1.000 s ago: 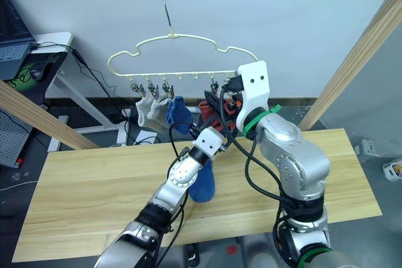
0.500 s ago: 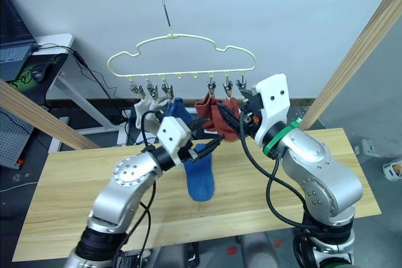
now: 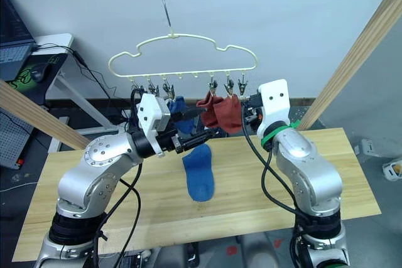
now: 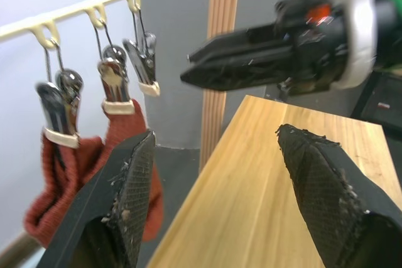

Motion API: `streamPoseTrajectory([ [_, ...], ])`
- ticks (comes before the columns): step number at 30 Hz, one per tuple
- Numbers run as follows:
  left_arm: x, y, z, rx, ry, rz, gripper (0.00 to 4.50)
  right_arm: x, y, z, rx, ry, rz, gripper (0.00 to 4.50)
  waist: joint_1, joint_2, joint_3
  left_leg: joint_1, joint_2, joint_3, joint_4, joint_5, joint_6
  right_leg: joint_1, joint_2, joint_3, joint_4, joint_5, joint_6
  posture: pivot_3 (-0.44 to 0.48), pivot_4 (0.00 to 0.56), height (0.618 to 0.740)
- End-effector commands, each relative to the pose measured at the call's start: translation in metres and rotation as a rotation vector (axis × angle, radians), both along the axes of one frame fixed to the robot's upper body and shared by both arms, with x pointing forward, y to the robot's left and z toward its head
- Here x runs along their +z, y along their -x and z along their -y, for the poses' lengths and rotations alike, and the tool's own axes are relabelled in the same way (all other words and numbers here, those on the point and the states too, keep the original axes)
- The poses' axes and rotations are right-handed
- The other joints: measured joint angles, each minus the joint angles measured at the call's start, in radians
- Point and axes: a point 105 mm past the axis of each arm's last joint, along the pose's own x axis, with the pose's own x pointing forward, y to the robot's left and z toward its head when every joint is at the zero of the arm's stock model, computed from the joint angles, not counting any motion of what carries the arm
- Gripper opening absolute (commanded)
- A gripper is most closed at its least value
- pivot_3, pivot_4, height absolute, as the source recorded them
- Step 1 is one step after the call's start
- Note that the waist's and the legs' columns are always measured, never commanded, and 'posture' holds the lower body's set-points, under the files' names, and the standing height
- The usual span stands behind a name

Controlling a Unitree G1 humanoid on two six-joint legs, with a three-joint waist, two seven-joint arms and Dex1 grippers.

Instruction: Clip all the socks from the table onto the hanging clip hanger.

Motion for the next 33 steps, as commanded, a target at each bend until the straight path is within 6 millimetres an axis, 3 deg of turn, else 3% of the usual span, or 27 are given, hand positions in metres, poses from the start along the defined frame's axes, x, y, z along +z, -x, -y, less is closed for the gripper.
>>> streamPoseTrajectory([
  [1,0.01,0.0,-0.001,-0.009,-0.002,0.051,3.34,0.015,-0.005,-0.003,-0.025,-0.026,0.068,1.94,0.0,0.0,0.0,0.0,0.0,0.0,0.0,0.0,0.0,0.0,0.0,0.0,0.0,0.0,0.0,-0.197,0.261,0.735],
  [10,0.007,-0.003,-0.004,-0.012,-0.022,0.065,3.34,0.019,-0.02,-0.015,-0.037,-0.072,0.088,1.94,0.002,0.0,0.0,0.0,0.0,0.0,0.0,0.0,0.0,0.0,0.0,0.0,0.0,0.002,-0.003,-0.186,0.252,0.735],
  [13,0.006,-0.004,-0.005,-0.007,-0.027,0.071,3.34,0.019,-0.022,-0.014,-0.052,-0.075,0.098,2.47,0.002,0.0,0.0,0.0,0.0,0.0,0.0,0.0,0.0,0.0,0.0,0.0,0.0,0.002,-0.004,-0.184,0.252,0.735],
  [15,0.005,-0.005,-0.006,-0.004,-0.03,0.071,3.34,0.019,-0.023,-0.014,-0.054,-0.074,0.099,3.09,0.002,0.0,0.0,0.0,0.0,0.0,0.0,0.0,0.0,0.0,0.0,0.0,0.0,0.002,-0.004,-0.183,0.252,0.735],
  [33,0.0,-0.006,-0.008,0.013,-0.043,0.073,3.34,0.029,-0.034,-0.022,-0.087,-0.138,0.137,3.09,0.002,0.0,0.0,0.0,0.0,0.0,0.001,0.0,0.0,0.0,0.0,0.0,0.001,0.003,-0.005,-0.176,0.255,0.735],
])
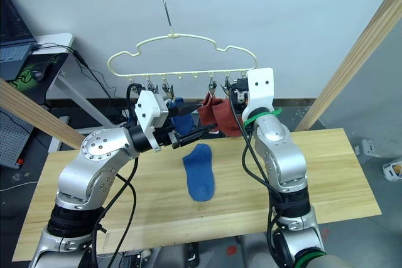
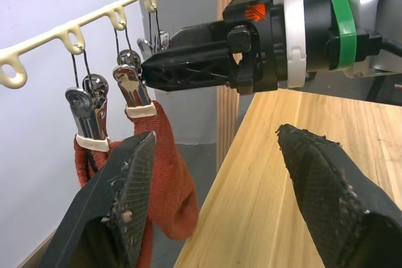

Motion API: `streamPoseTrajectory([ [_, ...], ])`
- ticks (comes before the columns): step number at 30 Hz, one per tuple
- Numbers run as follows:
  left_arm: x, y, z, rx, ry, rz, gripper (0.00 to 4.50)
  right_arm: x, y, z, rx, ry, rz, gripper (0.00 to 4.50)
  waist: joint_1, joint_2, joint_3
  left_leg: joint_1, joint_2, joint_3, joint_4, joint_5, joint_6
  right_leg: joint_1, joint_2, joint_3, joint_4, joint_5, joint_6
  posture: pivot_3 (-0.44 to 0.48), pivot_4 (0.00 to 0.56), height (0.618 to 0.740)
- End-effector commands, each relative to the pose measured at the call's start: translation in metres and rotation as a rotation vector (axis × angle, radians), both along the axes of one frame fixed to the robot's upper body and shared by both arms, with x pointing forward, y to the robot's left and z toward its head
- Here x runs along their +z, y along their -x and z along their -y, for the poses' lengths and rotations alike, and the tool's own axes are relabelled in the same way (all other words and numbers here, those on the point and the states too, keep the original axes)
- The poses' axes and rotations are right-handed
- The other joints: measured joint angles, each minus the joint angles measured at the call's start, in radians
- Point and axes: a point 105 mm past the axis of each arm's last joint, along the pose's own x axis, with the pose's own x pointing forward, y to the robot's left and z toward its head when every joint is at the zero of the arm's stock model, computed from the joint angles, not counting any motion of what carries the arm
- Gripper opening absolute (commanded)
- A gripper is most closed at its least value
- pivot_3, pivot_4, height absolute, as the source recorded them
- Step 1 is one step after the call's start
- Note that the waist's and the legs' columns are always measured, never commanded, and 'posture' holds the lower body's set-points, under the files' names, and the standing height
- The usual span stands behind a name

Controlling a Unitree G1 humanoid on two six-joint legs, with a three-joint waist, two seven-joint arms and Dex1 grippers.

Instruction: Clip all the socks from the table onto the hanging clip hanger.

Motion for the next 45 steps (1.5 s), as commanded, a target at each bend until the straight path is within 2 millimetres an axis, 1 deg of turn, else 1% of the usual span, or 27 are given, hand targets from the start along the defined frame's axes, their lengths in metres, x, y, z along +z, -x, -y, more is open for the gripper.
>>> streamPoseTrajectory([
  [1,0.005,0.004,0.001,-0.009,0.003,0.04,3.34,0.02,0.002,0.0,-0.012,-0.037,0.076,3.09,0.0,0.0,0.0,0.0,0.0,0.0,0.0,0.0,0.0,0.0,0.0,0.0,0.0,0.0,0.0,-0.176,0.255,0.735],
  [3,0.004,0.004,0.001,-0.008,0.003,0.039,3.34,0.021,0.003,-0.001,-0.011,-0.042,0.077,3.09,0.0,0.0,0.0,0.0,0.0,0.0,0.0,0.0,0.0,0.0,0.0,0.0,0.0,0.0,0.0,-0.174,0.255,0.735],
  [4,0.004,0.005,0.001,-0.008,0.003,0.039,3.34,0.021,0.003,-0.001,-0.012,-0.043,0.078,2.92,0.0,0.0,0.0,0.0,0.0,0.0,0.0,0.0,0.0,0.0,0.0,0.0,0.0,0.0,0.0,-0.173,0.255,0.735],
  [6,0.003,0.005,0.001,-0.007,0.003,0.038,3.34,0.02,0.004,-0.002,-0.011,-0.044,0.076,2.53,0.0,0.0,0.0,0.0,0.0,0.0,0.0,0.0,0.0,0.0,0.0,0.0,0.0,0.0,0.0,-0.173,0.255,0.735],
  [7,0.003,0.005,0.001,-0.006,0.002,0.038,3.34,0.02,0.004,-0.002,-0.008,-0.045,0.074,2.17,0.0,0.0,0.0,0.0,0.0,0.0,0.0,0.0,0.0,0.0,0.0,0.0,0.0,0.0,0.0,-0.173,0.255,0.735],
  [8,0.002,0.005,0.001,-0.006,0.002,0.038,3.34,0.019,0.004,-0.003,-0.007,-0.044,0.073,1.9,0.0,0.0,0.0,0.0,0.0,0.0,0.0,0.0,0.0,0.0,0.0,0.0,0.0,0.0,0.0,-0.172,0.255,0.735],
  [20,0.001,0.006,0.001,0.001,-0.001,0.035,3.34,0.024,0.005,-0.006,-0.003,-0.056,0.085,1.9,0.001,0.0,0.0,0.0,0.0,0.0,0.0,0.0,0.0,0.0,0.0,0.0,0.001,0.0,0.0,-0.168,0.253,0.735],
  [31,0.001,0.007,-0.001,0.005,-0.007,0.032,3.34,0.029,0.003,-0.018,0.021,-0.174,0.064,1.9,0.001,0.0,0.0,0.0,0.0,0.0,0.001,0.0,0.0,0.0,0.0,0.0,0.001,0.0,0.0,-0.164,0.251,0.735],
  [33,0.001,0.008,-0.001,0.007,-0.009,0.032,3.34,0.03,0.004,-0.021,0.035,-0.191,0.062,1.9,0.002,0.0,0.0,0.0,0.0,-0.001,0.001,0.0,0.0,0.0,0.0,0.0,0.001,0.0,0.0,-0.151,0.25,0.735],
  [45,0.0,0.01,-0.004,0.018,-0.017,0.027,3.34,0.031,0.003,-0.027,0.062,-0.209,0.064,1.9,0.006,0.0,-0.001,0.0,0.0,-0.001,0.001,0.0,0.0,0.0,0.0,0.0,0.001,0.0,0.0,-0.14,0.247,0.735],
])
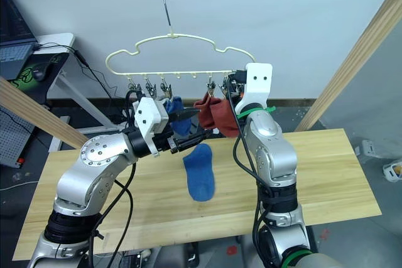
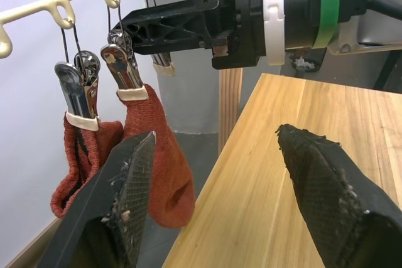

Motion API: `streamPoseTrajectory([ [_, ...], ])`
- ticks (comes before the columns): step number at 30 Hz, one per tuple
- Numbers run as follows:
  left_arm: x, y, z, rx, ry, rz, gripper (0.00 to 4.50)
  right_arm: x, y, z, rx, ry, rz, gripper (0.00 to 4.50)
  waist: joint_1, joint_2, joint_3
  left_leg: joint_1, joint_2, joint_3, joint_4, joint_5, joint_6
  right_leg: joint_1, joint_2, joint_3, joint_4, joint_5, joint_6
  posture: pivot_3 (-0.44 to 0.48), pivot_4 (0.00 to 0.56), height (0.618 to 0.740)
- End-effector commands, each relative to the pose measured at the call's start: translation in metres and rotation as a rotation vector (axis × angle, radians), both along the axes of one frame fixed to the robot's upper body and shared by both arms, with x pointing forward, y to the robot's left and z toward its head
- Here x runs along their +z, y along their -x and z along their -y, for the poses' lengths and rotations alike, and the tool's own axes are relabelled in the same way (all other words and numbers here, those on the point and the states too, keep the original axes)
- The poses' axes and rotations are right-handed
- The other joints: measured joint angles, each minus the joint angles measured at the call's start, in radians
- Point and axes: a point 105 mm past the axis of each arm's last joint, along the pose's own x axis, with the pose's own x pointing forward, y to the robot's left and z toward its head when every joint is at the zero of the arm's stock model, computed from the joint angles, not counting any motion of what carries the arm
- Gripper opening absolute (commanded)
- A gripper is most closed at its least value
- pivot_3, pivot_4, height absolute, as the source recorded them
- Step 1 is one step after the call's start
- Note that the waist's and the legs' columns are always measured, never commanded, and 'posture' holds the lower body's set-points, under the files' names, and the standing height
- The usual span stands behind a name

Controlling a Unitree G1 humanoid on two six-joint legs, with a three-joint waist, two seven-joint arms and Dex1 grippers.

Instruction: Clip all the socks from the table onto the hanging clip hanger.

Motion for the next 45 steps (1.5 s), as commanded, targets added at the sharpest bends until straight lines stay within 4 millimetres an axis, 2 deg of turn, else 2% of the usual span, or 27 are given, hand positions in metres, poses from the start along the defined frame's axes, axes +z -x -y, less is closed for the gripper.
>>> streamPoseTrajectory([
  [1,0.009,0.005,0.0,-0.007,0.003,0.038,3.34,0.022,0.006,-0.012,0.036,-0.049,0.078,1.9,0.001,0.0,0.0,0.0,0.0,0.0,0.0,0.0,0.0,0.0,0.0,0.0,0.0,0.0,0.0,-0.14,0.247,0.735],
  [10,0.008,0.006,0.0,-0.006,0.003,0.035,3.34,0.026,0.007,-0.013,0.04,-0.026,0.105,1.9,0.003,0.0,0.0,0.0,0.0,0.0,0.0,0.0,0.0,0.0,0.0,0.0,0.0,0.0,0.0,-0.14,0.244,0.735],
  [13,0.008,0.006,0.0,-0.006,0.003,0.033,3.34,0.026,0.007,-0.014,0.041,-0.02,0.11,1.32,0.004,0.0,0.0,0.0,0.0,0.0,0.0,0.0,0.0,0.0,0.0,0.0,0.0,0.0,0.0,-0.14,0.243,0.735],
  [15,0.007,0.006,0.0,-0.005,0.003,0.033,3.34,0.027,0.008,-0.014,0.041,-0.015,0.114,0.7,0.004,0.0,0.0,0.0,0.0,0.0,0.0,0.0,0.0,0.0,0.0,0.0,0.0,0.0,0.0,-0.14,0.243,0.735],
  [18,0.007,0.006,-0.002,0.001,0.004,0.032,3.34,0.027,0.008,-0.014,0.04,-0.011,0.118,0.06,0.005,0.0,0.0,0.0,0.0,0.0,0.0,0.0,0.0,0.0,0.0,0.0,0.0,0.0,0.0,-0.139,0.241,0.735],
  [27,0.002,0.003,-0.018,0.102,0.018,0.007,3.34,0.029,0.008,-0.012,0.035,0.014,0.137,0.02,0.004,0.0,0.0,0.0,0.0,0.0,0.0,0.0,0.0,0.0,0.0,0.0,0.0,0.0,0.0,-0.147,0.238,0.735],
  [29,-0.004,-0.001,-0.029,0.178,0.006,-0.003,3.34,0.031,0.008,-0.011,0.03,0.033,0.147,0.02,0.004,0.0,0.0,0.0,0.0,0.0,0.0,0.0,0.0,0.0,0.0,0.0,0.0,0.0,0.0,-0.149,0.24,0.735],
  [32,-0.016,-0.007,-0.047,0.289,-0.012,-0.024,3.88,0.032,0.008,-0.009,0.023,0.054,0.156,0.0,0.003,0.0,-0.001,0.0,0.0,0.0,0.0,0.0,0.0,0.0,0.0,0.0,0.001,0.0,0.0,-0.151,0.245,0.735],
  [34,-0.032,-0.011,-0.059,0.383,-0.043,-0.049,4.45,0.033,0.008,-0.009,0.022,0.06,0.158,0.0,0.003,0.0,-0.001,0.0,0.0,0.0,0.0,0.0,0.0,0.0,0.0,0.0,0.001,0.0,0.0,-0.152,0.251,0.735],
  [36,-0.048,-0.013,-0.065,0.457,-0.089,-0.075,4.48,0.034,0.009,-0.009,0.022,0.063,0.159,0.0,0.002,0.0,-0.001,0.0,0.0,-0.001,0.0,0.0,0.0,0.0,0.0,0.0,0.001,0.0,0.0,-0.157,0.263,0.735],
  [41,-0.085,-0.014,-0.061,0.522,-0.107,-0.164,4.48,0.037,0.01,-0.009,0.025,0.071,0.158,0.0,0.003,0.0,0.0,0.0,0.0,-0.001,0.0,0.0,0.0,0.0,-0.001,0.0,0.001,0.0,0.0,-0.169,0.298,0.735],
  [45,-0.109,-0.02,-0.047,0.554,-0.09,-0.208,4.48,0.036,0.011,-0.007,0.029,0.087,0.146,0.0,0.003,0.0,0.0,0.0,0.0,-0.001,0.0,0.0,0.0,0.0,-0.002,0.0,0.001,0.0,0.0,-0.179,0.321,0.735],
])
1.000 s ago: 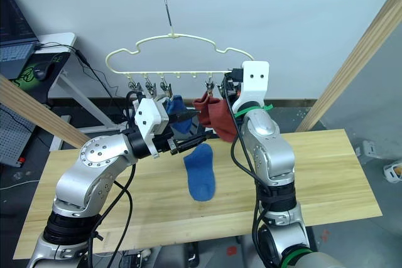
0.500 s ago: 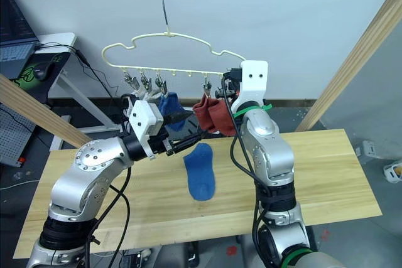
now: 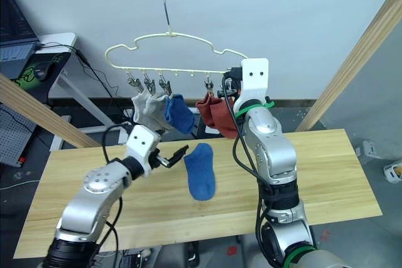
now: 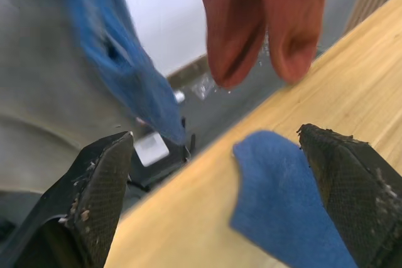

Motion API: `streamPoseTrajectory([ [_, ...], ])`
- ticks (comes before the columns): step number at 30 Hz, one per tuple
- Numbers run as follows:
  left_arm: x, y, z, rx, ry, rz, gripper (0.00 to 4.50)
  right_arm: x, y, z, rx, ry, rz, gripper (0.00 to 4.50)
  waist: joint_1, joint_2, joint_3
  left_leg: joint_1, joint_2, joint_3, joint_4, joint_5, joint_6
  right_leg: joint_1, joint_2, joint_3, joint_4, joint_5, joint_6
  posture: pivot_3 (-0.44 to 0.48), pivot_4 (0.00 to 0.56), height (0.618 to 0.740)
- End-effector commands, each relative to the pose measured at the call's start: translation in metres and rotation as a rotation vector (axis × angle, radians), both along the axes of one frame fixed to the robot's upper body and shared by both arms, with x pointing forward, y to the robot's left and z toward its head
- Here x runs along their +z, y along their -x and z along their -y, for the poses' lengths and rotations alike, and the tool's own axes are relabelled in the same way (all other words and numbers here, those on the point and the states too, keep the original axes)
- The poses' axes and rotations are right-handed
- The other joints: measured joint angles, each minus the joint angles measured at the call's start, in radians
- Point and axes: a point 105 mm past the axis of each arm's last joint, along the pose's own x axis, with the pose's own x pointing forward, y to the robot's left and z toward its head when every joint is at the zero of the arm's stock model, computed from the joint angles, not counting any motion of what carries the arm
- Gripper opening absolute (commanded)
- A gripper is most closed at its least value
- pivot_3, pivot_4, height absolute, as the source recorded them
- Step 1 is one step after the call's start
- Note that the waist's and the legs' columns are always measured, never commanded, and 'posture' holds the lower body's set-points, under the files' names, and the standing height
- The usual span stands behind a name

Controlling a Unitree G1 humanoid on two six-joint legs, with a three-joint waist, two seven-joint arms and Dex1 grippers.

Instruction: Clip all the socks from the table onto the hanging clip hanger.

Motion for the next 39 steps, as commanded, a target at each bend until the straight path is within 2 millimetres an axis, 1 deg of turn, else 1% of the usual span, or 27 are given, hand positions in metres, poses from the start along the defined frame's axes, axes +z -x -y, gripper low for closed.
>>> streamPoseTrajectory([
  [1,-0.011,-0.005,0.015,0.018,0.0,0.015,4.48,0.025,0.011,-0.004,0.026,0.001,0.093,0.0,0.0,0.0,0.0,0.0,0.0,0.0,0.0,0.0,0.0,0.0,0.0,0.0,0.0,0.0,0.0,-0.179,0.321,0.735],
  [3,-0.023,-0.012,0.026,0.063,0.012,-0.001,4.48,0.024,0.011,-0.004,0.029,0.011,0.087,0.0,0.0,0.0,0.0,0.0,0.0,0.0,0.0,0.0,0.0,0.0,0.0,0.0,0.0,0.0,0.0,-0.192,0.331,0.735],
  [6,-0.031,-0.016,0.037,0.085,0.013,-0.008,4.48,0.024,0.012,-0.003,0.032,0.02,0.084,0.0,-0.004,0.0,0.001,0.0,0.0,0.0,0.0,0.0,0.0,0.0,0.0,0.0,0.0,0.0,0.0,-0.201,0.336,0.735],
  [8,-0.04,-0.018,0.049,0.092,0.033,-0.038,4.48,0.024,0.013,-0.004,0.036,0.028,0.082,0.0,-0.007,0.0,0.001,0.0,0.0,0.0,0.0,0.0,0.0,0.0,0.0,0.0,0.0,0.0,0.0,-0.209,0.337,0.735],
  [10,-0.046,-0.022,0.056,0.113,0.044,-0.06,4.48,0.024,0.013,-0.004,0.04,0.031,0.081,0.0,-0.008,0.0,0.001,0.0,0.0,-0.001,0.0,0.0,0.0,0.0,0.001,0.0,0.0,0.0,0.0,-0.211,0.339,0.735],
  [15,-0.057,-0.037,0.059,0.217,0.092,-0.128,4.48,0.023,0.015,-0.005,0.045,0.031,0.076,0.0,-0.01,0.0,0.001,0.0,0.0,0.0,0.0,0.0,0.0,0.001,0.001,0.0,0.0,0.0,0.0,-0.214,0.342,0.735],
  [22,-0.065,-0.045,0.065,0.255,0.131,-0.208,4.48,0.023,0.016,-0.007,0.049,0.026,0.074,0.0,-0.011,0.0,0.002,0.0,0.0,0.0,-0.001,0.0,0.0,0.0,0.001,0.0,-0.001,0.0,0.0,-0.223,0.342,0.735],
  [25,-0.067,-0.044,0.067,0.244,0.137,-0.238,3.95,0.024,0.016,-0.007,0.046,0.022,0.073,0.0,-0.011,0.0,0.002,0.0,0.0,0.0,-0.001,0.0,0.0,0.001,0.001,0.0,-0.001,0.0,0.001,-0.225,0.341,0.735],
  [28,-0.069,-0.041,0.069,0.233,0.134,-0.25,3.12,0.024,0.015,-0.006,0.043,0.02,0.074,0.0,-0.011,0.0,0.002,0.0,0.0,0.0,-0.001,0.0,0.0,0.001,0.001,0.0,-0.001,0.0,0.001,-0.225,0.339,0.735],
  [33,-0.068,-0.036,0.07,0.237,0.134,-0.249,1.95,0.025,0.014,-0.006,0.041,0.017,0.078,0.0,-0.011,0.0,0.002,0.0,0.0,0.0,-0.001,0.0,0.0,0.001,0.001,0.0,-0.001,-0.001,0.002,-0.222,0.335,0.735],
  [34,-0.068,-0.035,0.07,0.239,0.135,-0.247,1.65,0.025,0.014,-0.006,0.041,0.016,0.078,0.0,-0.011,0.0,0.002,0.0,0.0,0.0,-0.001,0.0,0.0,0.001,0.001,0.0,-0.001,-0.001,0.002,-0.22,0.334,0.735],
  [39,-0.059,-0.033,0.071,0.224,0.146,-0.195,0.31,0.025,0.014,-0.006,0.042,0.013,0.08,0.0,-0.011,0.0,0.002,0.0,0.0,0.0,-0.001,0.0,0.0,0.0,0.001,0.0,-0.001,-0.001,0.002,-0.218,0.33,0.735],
])
